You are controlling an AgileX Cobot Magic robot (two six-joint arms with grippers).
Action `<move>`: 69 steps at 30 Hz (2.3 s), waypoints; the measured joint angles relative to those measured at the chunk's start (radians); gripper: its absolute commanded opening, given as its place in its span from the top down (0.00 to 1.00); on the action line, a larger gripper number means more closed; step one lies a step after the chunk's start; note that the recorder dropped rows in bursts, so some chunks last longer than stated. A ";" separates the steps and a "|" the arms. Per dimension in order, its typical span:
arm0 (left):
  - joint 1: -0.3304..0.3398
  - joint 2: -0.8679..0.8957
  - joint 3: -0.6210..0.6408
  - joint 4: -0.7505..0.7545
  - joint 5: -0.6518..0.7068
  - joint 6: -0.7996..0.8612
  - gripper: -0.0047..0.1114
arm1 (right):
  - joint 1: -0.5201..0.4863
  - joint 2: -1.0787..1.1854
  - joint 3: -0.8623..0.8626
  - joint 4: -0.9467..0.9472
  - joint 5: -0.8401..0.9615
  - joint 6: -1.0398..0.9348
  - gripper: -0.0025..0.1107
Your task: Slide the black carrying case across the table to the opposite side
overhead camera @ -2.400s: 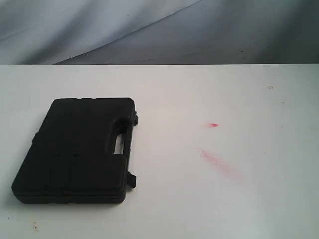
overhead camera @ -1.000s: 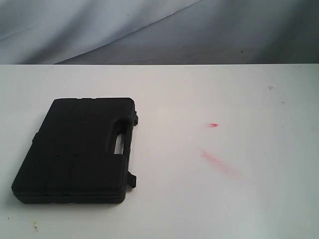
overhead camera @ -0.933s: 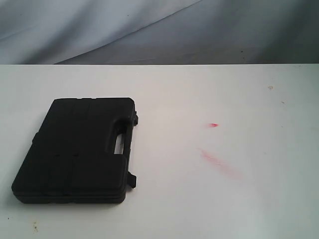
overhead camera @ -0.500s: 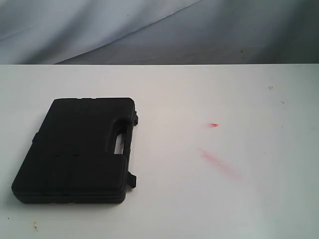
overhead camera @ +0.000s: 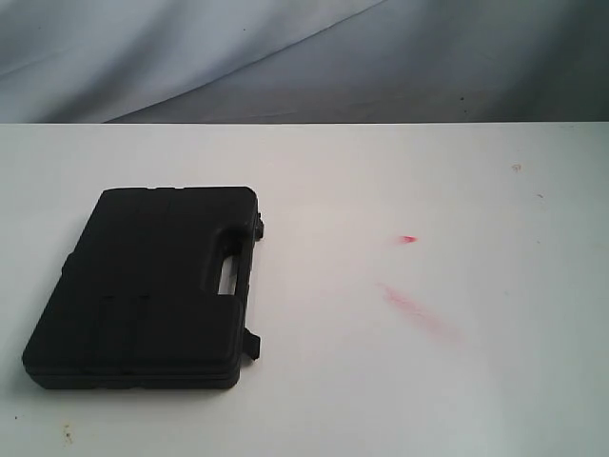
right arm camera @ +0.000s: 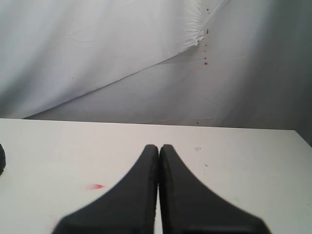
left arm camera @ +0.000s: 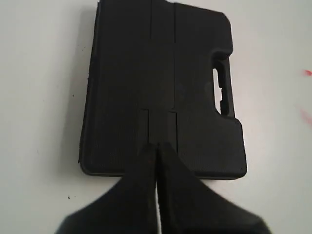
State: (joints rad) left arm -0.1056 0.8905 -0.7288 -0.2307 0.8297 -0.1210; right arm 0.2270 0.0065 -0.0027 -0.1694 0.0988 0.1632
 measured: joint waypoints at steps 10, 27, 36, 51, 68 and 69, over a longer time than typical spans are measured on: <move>-0.264 0.240 -0.119 0.022 0.011 -0.089 0.96 | 0.000 0.000 0.000 0.000 0.000 0.000 0.98; -0.492 0.698 -0.458 0.098 0.019 -0.231 0.96 | 0.000 0.000 0.000 0.000 0.000 0.000 0.98; -0.499 0.875 -0.621 0.140 0.105 -0.273 0.96 | 0.000 0.000 0.000 0.000 0.000 0.000 0.98; -0.499 1.085 -0.843 0.151 0.209 -0.283 0.96 | 0.000 0.000 0.000 0.000 0.000 0.000 0.98; -0.448 1.189 -0.923 0.183 0.248 -0.287 0.96 | 0.000 0.000 0.000 0.000 0.000 0.000 0.98; -0.448 1.193 -0.924 0.183 0.248 -0.287 0.96 | 0.000 0.000 0.000 0.000 0.000 0.000 0.98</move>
State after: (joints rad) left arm -0.5533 2.0839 -1.6528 -0.0474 1.0778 -0.4079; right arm 0.2270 0.0065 -0.0027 -0.1694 0.0988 0.1632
